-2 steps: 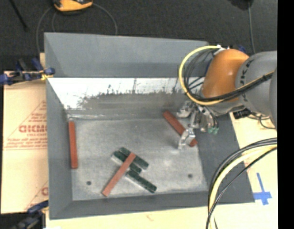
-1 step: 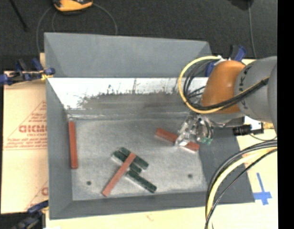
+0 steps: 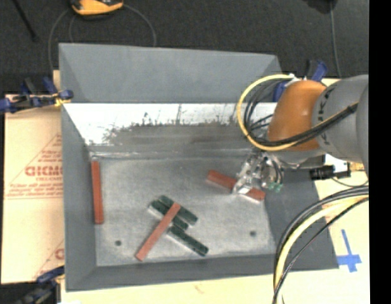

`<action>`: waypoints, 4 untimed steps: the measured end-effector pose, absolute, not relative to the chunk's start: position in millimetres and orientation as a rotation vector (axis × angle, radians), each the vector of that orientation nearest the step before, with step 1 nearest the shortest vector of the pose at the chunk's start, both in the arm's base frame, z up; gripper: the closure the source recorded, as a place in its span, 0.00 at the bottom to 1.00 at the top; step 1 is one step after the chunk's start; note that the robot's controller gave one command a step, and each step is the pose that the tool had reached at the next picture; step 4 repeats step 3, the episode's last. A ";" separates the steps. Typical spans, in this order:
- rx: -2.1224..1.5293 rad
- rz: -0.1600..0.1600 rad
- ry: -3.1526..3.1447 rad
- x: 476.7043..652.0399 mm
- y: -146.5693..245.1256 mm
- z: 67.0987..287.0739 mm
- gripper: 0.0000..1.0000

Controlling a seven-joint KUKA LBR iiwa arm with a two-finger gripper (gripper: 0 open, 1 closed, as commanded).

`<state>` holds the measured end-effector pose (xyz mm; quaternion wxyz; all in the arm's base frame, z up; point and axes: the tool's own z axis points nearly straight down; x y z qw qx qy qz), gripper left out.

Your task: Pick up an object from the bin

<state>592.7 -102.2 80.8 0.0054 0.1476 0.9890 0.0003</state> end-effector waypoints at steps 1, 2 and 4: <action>0.489 0.002 3.106 590.9 -102.6 117.6 1.00; 0.468 0.001 3.107 585.6 -105.8 186.2 1.00; 0.447 -0.001 3.099 604.6 -110.8 215.9 1.00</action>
Offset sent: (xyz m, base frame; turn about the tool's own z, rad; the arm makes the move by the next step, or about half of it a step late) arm -0.0118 -0.0059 0.1347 -0.0080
